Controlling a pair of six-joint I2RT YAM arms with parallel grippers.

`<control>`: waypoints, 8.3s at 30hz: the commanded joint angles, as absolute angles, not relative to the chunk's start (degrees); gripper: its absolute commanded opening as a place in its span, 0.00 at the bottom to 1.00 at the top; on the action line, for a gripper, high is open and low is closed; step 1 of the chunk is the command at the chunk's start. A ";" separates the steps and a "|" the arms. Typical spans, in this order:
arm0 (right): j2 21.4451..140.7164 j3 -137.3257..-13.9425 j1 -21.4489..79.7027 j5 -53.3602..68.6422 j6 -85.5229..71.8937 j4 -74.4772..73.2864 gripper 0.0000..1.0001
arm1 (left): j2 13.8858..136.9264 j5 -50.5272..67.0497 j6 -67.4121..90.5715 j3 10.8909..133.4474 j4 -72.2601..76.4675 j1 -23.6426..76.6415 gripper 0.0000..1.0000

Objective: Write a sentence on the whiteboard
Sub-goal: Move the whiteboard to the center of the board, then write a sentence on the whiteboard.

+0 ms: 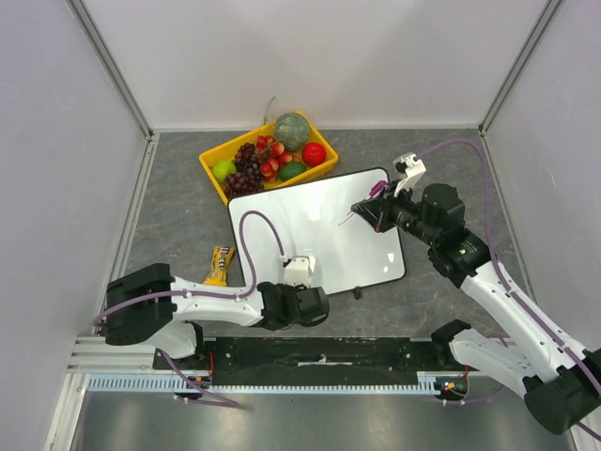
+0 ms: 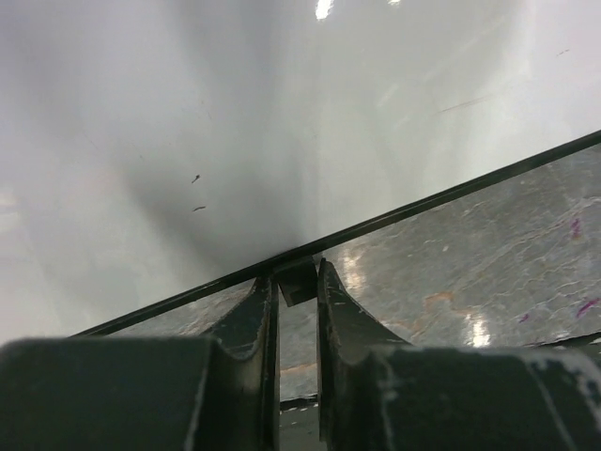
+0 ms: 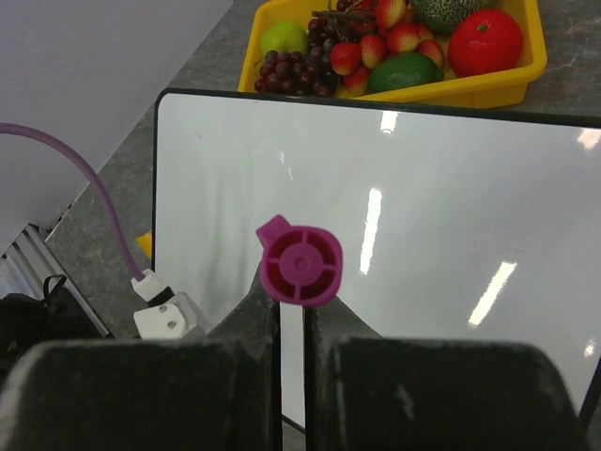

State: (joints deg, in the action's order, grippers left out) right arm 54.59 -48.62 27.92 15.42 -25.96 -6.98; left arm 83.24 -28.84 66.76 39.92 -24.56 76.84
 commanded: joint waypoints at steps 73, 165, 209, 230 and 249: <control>48.25 -47.11 26.90 12.13 -25.66 -8.88 0.00 | 78.49 -20.49 34.21 60.99 -27.61 77.80 0.85; 48.34 -41.57 26.90 23.20 -28.57 7.47 0.00 | 50.28 32.53 32.08 29.18 -2.35 6.42 0.87; 52.56 -46.14 26.81 18.81 -22.59 2.82 0.00 | 74.96 -11.95 -1.14 4.48 75.14 7.12 1.00; 51.77 -45.26 26.63 17.49 -20.39 2.20 0.00 | 83.93 -7.74 -3.25 4.31 83.84 7.12 1.00; 51.06 -43.77 26.54 16.26 -20.83 1.76 0.00 | 82.79 -5.01 -2.02 11.95 67.59 5.54 1.00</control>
